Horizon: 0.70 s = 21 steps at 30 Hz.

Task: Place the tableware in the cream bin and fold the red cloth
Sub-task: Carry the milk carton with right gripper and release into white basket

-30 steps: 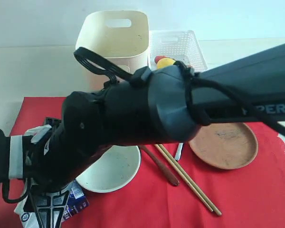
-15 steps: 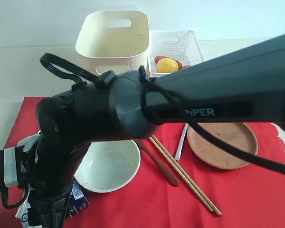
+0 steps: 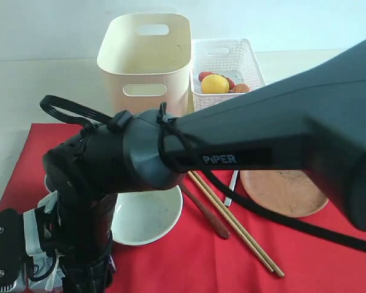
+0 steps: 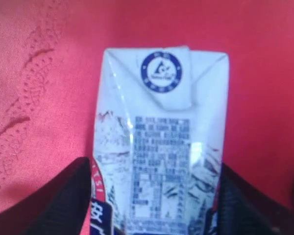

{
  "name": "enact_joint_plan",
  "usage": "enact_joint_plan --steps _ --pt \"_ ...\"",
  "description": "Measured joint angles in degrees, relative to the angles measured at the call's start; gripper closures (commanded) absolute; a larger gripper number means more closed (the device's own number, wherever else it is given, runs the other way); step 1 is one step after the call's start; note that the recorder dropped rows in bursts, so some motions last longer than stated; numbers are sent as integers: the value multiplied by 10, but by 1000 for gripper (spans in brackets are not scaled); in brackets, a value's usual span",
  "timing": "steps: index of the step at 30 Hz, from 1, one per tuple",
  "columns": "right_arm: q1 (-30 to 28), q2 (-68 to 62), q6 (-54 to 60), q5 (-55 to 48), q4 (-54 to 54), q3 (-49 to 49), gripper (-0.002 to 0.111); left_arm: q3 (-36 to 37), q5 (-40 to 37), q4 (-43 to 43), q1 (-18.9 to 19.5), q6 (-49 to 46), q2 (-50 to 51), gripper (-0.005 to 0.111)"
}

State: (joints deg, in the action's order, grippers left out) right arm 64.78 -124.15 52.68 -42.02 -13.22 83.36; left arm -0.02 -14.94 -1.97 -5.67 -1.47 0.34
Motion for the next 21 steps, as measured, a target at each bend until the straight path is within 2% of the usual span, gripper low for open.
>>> enact_joint_plan --steps 6,13,21 --pt "0 0 -1 -1 1 0 83 0 0 0 0 0 0 104" --pt "0 0 -2 -1 0 0 106 0 0 0 0 0 0 104" --pt "0 35 -3 -20 -34 0 108 0 0 0 0 0 0 104"
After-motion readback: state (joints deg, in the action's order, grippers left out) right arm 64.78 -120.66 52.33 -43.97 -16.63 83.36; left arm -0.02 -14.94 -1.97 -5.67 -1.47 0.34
